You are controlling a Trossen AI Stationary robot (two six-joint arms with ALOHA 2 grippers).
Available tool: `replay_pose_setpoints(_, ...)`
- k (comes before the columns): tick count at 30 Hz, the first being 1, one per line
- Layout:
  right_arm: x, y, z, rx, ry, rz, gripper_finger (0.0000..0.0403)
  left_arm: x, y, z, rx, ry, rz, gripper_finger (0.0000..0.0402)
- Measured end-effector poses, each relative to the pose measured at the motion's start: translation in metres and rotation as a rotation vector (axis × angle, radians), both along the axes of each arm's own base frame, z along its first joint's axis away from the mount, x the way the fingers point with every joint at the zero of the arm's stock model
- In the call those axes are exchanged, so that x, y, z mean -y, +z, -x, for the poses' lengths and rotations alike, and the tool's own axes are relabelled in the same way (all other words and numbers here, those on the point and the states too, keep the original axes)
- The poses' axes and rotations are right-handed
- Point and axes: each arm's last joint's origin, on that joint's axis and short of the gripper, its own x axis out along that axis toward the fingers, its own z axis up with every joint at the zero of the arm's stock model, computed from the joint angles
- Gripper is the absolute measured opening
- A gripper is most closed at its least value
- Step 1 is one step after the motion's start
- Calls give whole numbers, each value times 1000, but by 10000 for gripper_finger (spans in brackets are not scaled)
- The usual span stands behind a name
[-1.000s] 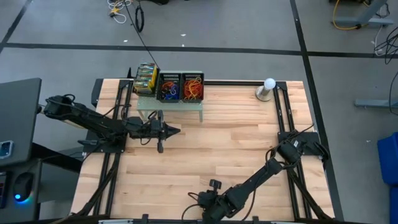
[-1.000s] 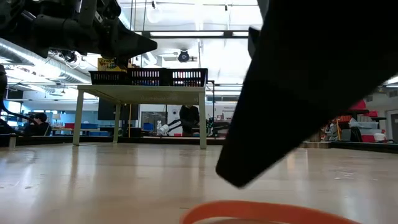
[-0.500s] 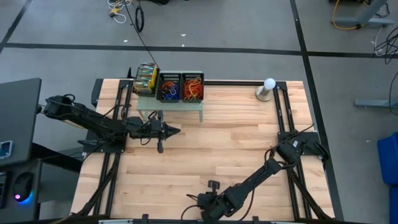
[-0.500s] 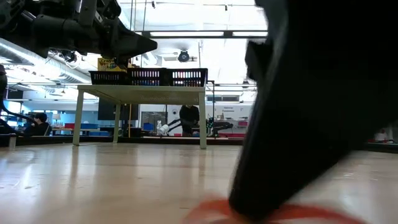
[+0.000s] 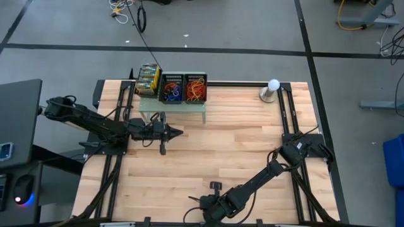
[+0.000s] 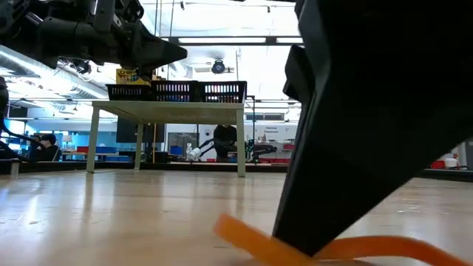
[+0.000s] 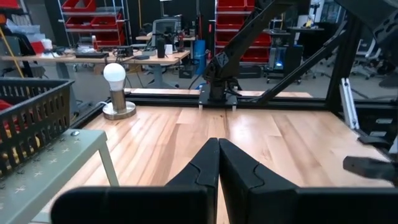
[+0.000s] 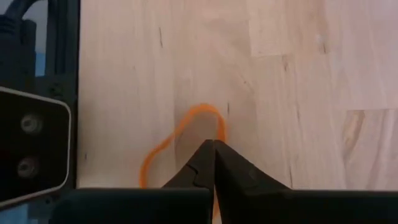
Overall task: Pick & Place Office Desk Supplies
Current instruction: Put the orange rubber band into the right black bin on the shelf
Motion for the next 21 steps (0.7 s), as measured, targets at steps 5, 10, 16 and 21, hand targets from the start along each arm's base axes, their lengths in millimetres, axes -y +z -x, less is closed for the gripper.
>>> replay_pose_setpoints(5, 8, 16, 0, 5, 33, 15, 10, 0, 0, 0, -4, 2, -33, 13)
replay_pose_setpoints(10, 30, 59, 2, 46, -7, 51, 4, -2, 1, 0, -4, 47, -89, 13)
replay_pose_setpoints(16, 56, 114, 13, 113, -71, 80, 4, -6, 1, 1, -3, 85, -59, 13)
replay_pose_setpoints(21, 60, 120, 15, 108, -91, 55, 17, -4, 2, 0, 9, 18, -46, 13)
